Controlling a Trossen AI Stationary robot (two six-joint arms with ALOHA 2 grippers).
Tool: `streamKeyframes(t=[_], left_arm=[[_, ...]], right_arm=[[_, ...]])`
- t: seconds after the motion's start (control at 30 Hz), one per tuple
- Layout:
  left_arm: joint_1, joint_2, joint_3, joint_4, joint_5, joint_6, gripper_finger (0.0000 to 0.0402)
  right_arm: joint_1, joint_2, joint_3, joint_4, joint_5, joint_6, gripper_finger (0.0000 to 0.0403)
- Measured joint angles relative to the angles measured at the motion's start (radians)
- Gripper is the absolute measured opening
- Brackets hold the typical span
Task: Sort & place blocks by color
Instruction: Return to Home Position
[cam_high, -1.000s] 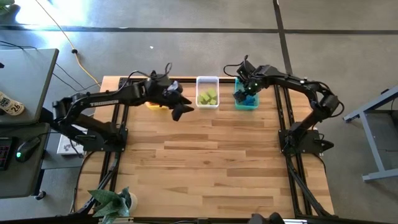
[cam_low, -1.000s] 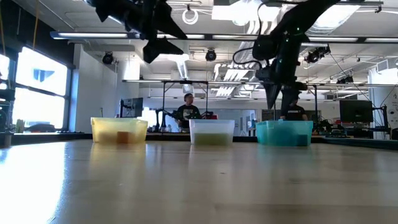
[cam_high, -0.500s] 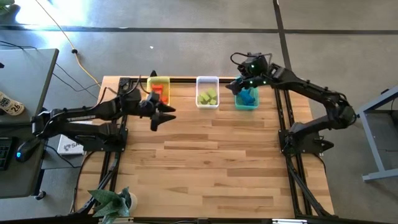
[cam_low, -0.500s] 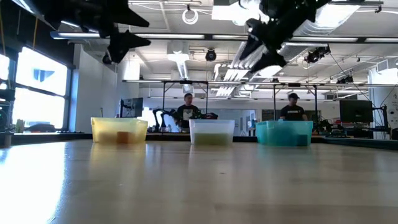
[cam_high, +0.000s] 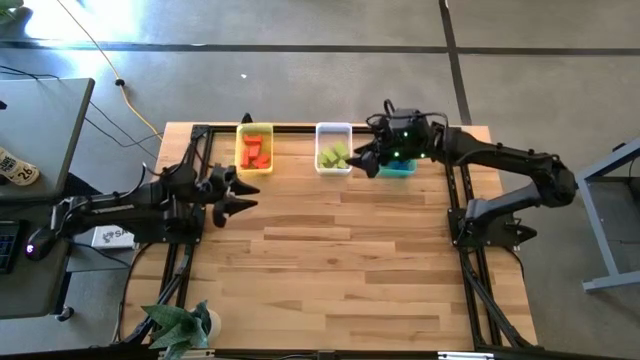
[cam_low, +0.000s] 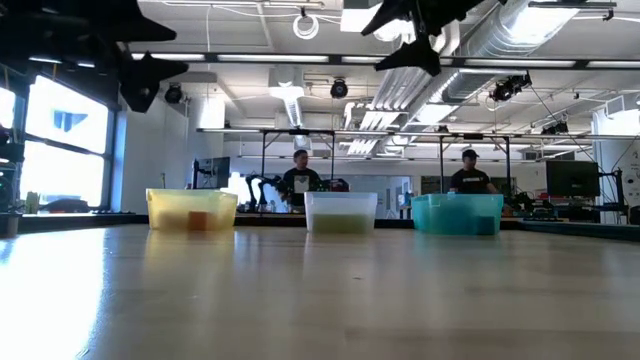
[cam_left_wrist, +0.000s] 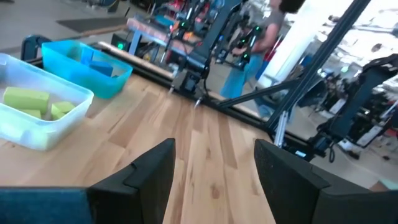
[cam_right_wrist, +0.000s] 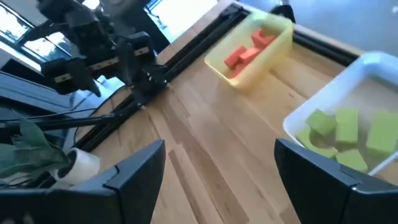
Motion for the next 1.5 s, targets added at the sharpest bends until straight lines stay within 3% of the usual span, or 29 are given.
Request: streamKeyframes(t=[0.1, 0.27, 0.47, 0.73, 0.93, 1.13, 1.3, 1.5], left_arm=[[-0.001, -0.085, -0.047, -0.005, -0.001, -0.017, 0.0209], [-0.001, -0.212, -0.102, -0.033, -0.001, -0.034, 0.0209], [0.000, -0.321, -0.133, -0.121, -0.015, -0.013, 0.0209], [0.000, -0.371, -0.158, -0.171, -0.033, 0.002, 0.0209], [0.000, -0.371, -0.158, -0.201, -0.137, 0.066, 0.0209], [0.000, -0.370, -0.158, -0.243, -0.211, 0.068, 0.0209], [0.000, -0.370, -0.158, -0.266, -0.223, -0.077, 0.0209], [0.000, -0.370, -0.158, -0.269, -0.235, -0.086, 0.0209]], right_arm=[[0.064, 0.001, 0.000, 0.069, 0.060, -0.004, 0.0287], [0.132, 0.001, 0.000, 0.184, 0.057, -0.026, 0.0287], [0.167, -0.053, 0.000, 0.184, 0.059, -0.048, 0.0287], [0.211, -0.265, 0.000, 0.057, 0.167, -0.166, 0.0287], [0.258, -0.436, -0.020, -0.039, 0.208, -0.255, 0.0287], [0.287, -0.631, -0.227, 0.004, 0.310, -0.279, 0.0287], [0.286, -0.805, -0.494, 0.214, 0.256, -0.264, 0.0287], [0.286, -0.980, -0.765, 0.386, 0.145, -0.229, 0.0287]])
